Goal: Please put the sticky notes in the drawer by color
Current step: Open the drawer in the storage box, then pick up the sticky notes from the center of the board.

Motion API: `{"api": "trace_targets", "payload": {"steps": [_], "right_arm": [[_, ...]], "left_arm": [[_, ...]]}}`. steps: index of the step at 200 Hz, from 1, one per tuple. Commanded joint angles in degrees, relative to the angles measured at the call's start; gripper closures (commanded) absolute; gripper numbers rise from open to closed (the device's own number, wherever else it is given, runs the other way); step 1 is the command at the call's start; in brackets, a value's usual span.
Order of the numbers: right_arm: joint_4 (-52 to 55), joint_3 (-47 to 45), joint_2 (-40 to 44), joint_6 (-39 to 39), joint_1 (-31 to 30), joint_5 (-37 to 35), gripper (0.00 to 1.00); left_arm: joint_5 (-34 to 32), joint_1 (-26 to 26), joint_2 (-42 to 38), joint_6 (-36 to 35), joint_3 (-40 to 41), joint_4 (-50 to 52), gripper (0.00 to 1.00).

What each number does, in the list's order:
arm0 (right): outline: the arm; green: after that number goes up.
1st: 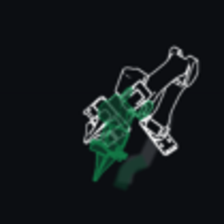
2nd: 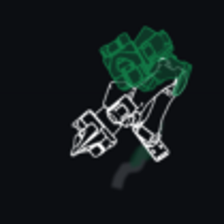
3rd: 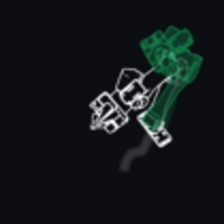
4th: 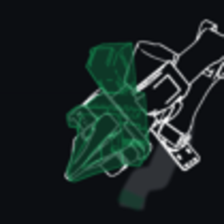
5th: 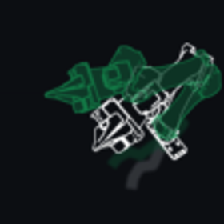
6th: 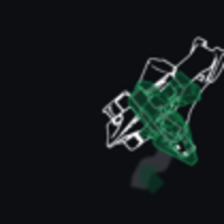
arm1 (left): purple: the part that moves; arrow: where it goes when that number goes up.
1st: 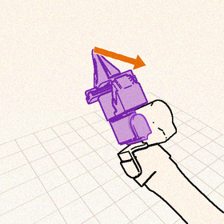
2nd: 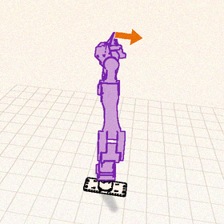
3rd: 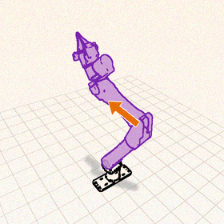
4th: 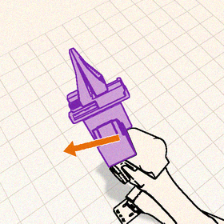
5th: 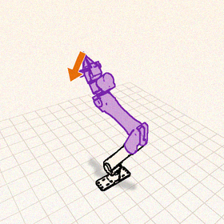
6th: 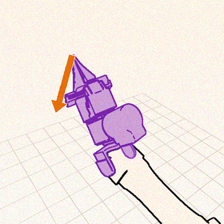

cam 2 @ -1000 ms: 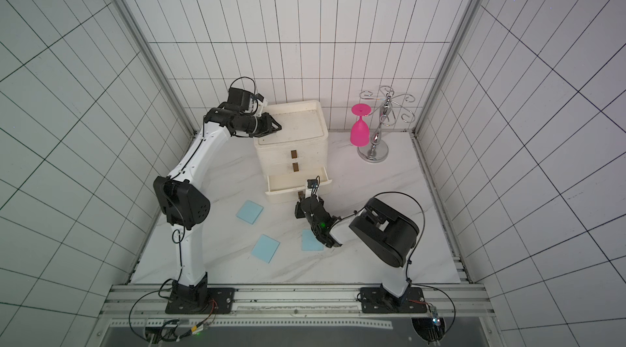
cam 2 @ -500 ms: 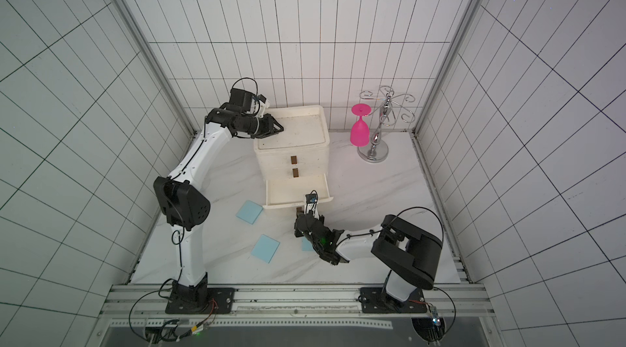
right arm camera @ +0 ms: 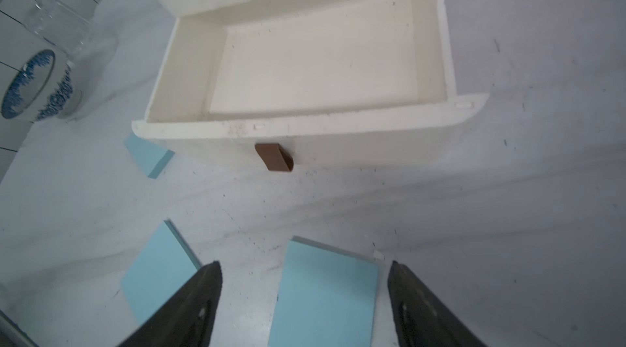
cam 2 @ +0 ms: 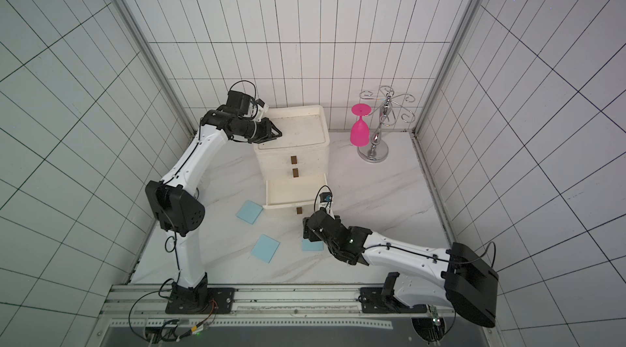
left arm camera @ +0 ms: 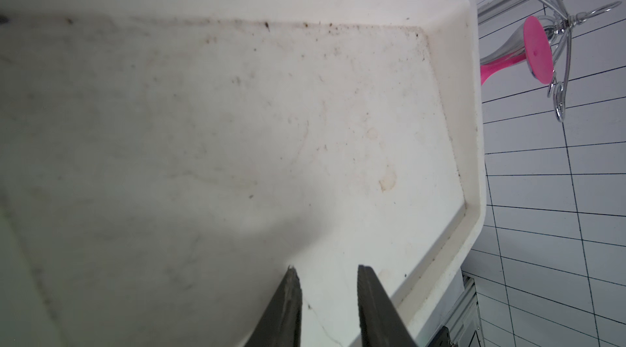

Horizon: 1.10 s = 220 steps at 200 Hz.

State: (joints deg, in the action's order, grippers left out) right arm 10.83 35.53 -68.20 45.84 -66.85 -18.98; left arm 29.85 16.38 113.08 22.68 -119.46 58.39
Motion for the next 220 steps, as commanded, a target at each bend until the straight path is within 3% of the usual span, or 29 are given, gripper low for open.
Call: {"api": "trace_targets", "payload": {"steps": [1,42,72,157,186,220], "right_arm": [[12.16,2.80,-2.08,4.50,-1.33,4.12,0.14],[15.20,8.02,-11.85,5.47,-3.82,4.04,0.08],[15.81,11.72,-18.13,6.37,-5.58,3.08,0.05],[13.56,9.83,-23.48,10.84,-5.68,3.26,0.02],[10.78,8.41,-24.00,11.23,-5.74,4.82,0.07],[10.52,6.72,-21.94,11.20,-5.74,4.50,0.26]], "left_arm": [[1.62,-1.53,-7.24,1.18,8.62,-1.26,0.68],[1.75,-7.51,-23.31,2.78,29.96,-10.06,0.68],[1.18,-11.20,-33.30,3.32,41.08,-13.62,0.67],[0.91,-11.63,-46.90,6.66,57.02,-19.38,0.66],[1.63,-11.60,-47.99,7.24,60.07,-19.98,0.66],[2.99,-11.40,-48.17,7.62,62.09,-19.89,0.66]]}}
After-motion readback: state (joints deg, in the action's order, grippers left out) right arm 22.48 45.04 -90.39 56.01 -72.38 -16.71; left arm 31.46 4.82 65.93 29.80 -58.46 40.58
